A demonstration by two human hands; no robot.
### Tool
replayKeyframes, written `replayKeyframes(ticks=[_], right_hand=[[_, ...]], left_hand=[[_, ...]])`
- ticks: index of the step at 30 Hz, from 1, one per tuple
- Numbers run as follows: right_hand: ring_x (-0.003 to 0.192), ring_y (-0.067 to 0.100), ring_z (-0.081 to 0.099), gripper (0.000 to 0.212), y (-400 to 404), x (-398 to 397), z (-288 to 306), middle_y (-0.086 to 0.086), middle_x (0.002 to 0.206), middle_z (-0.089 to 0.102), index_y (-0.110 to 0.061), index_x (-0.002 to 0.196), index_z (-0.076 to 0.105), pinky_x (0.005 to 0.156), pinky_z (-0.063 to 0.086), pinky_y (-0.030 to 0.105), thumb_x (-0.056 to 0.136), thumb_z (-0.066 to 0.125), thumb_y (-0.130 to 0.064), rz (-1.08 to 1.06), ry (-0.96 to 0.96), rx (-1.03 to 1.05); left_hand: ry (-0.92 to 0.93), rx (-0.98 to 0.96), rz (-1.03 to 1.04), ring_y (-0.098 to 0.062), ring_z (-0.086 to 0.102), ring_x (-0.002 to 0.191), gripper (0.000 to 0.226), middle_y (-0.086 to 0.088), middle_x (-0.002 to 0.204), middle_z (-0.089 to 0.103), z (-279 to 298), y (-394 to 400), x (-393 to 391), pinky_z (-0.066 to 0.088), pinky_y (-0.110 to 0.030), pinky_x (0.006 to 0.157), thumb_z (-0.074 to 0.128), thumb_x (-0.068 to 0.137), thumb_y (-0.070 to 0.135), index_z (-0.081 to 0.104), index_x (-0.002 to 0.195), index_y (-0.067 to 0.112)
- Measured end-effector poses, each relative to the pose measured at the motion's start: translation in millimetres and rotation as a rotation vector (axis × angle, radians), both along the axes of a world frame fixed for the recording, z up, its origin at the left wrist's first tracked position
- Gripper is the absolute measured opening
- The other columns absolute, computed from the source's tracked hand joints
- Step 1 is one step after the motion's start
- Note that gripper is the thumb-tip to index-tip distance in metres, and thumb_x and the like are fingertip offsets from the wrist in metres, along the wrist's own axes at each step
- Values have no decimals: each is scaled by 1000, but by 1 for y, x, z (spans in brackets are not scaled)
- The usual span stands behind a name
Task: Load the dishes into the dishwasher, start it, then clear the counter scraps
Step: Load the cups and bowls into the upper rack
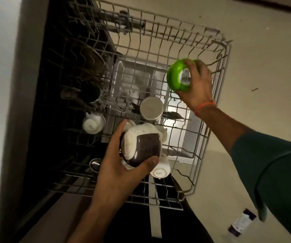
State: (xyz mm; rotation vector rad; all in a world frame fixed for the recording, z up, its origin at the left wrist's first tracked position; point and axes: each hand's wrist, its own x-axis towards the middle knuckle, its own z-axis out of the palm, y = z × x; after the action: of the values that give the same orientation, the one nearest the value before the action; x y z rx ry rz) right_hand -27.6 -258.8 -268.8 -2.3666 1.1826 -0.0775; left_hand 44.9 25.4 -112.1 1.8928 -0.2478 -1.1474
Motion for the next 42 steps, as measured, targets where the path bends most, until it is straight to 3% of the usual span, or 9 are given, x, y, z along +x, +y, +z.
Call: replayKeyframes(ticks=[7, 11, 16, 18, 21, 29, 33, 37, 42], right_hand=[[139, 37, 34, 101, -5, -2, -1, 15, 153, 35, -27, 151, 36, 113, 31, 50, 64, 87, -27, 102, 115, -79], [139, 35, 34, 102, -3, -2, 4, 13, 152, 35, -30, 151, 36, 113, 30, 49, 63, 88, -31, 71, 88, -44], [134, 27, 41, 74, 16, 7, 31, 9, 145, 43, -24, 141, 52, 111, 32, 36, 75, 79, -41, -12, -117, 56], [120, 19, 54, 52, 34, 10, 53, 6, 130, 56, -20, 131, 61, 104, 43, 27, 84, 75, -37, -22, -272, 179], [101, 12, 67, 27, 73, 11, 88, -2, 108, 71, -17, 119, 68, 92, 56, 34, 95, 67, -29, -87, -354, 563], [79, 14, 67, 15, 128, 13, 122, -1, 86, 72, -19, 97, 71, 66, 55, 28, 99, 58, -14, -490, -453, 1344], [96, 22, 59, 20, 108, 29, 117, 4, 107, 66, -11, 104, 66, 76, 51, 35, 103, 47, -5, -535, -531, 1333], [87, 17, 61, 20, 63, 53, 110, 0, 101, 64, -19, 101, 58, 70, 51, 32, 105, 40, -12, -629, -578, 1280], [86, 25, 68, 24, 17, 89, 77, 9, 100, 69, -10, 101, 65, 68, 62, 36, 101, 42, -8, -832, -586, 1143]], left_hand=[[3, -16, 46, 4, 58, 125, 102, 32, 139, 54, 2, -9, -4, 55, -15, 90, 90, 62, 34, 38, 148, 54], [-35, -39, 32, 3, 57, 126, 105, 34, 137, 54, -1, -19, 1, 55, -21, 96, 91, 64, 39, 34, 150, 53], [-81, -45, 35, 11, 52, 127, 110, 40, 135, 50, -4, -27, 5, 51, -13, 97, 89, 64, 39, 30, 156, 45], [-99, -48, 27, 11, 52, 128, 110, 37, 137, 50, -8, -27, 7, 52, -14, 96, 92, 67, 32, 29, 157, 41], [-192, -10, -21, 9, 50, 131, 112, 29, 144, 47, -12, -25, 11, 54, -27, 103, 94, 68, 28, 27, 158, 39], [-421, 1, -96, -3, 41, 139, 108, 6, 149, 43, -24, -17, 16, 45, -40, 112, 92, 72, 26, 28, 159, 28], [-433, -47, -95, -10, 37, 146, 102, 5, 156, 39, -26, -14, 22, 44, -44, 114, 88, 78, 22, 27, 160, 23], [-354, -84, -42, -17, 41, 145, 94, 6, 155, 37, -25, -2, 23, 45, -46, 113, 80, 85, 13, 26, 160, 32], [-421, -14, -47, -2, 37, 142, 82, 19, 153, 30, -25, 20, 19, 40, -23, 111, 74, 93, 18, 29, 158, 39]])
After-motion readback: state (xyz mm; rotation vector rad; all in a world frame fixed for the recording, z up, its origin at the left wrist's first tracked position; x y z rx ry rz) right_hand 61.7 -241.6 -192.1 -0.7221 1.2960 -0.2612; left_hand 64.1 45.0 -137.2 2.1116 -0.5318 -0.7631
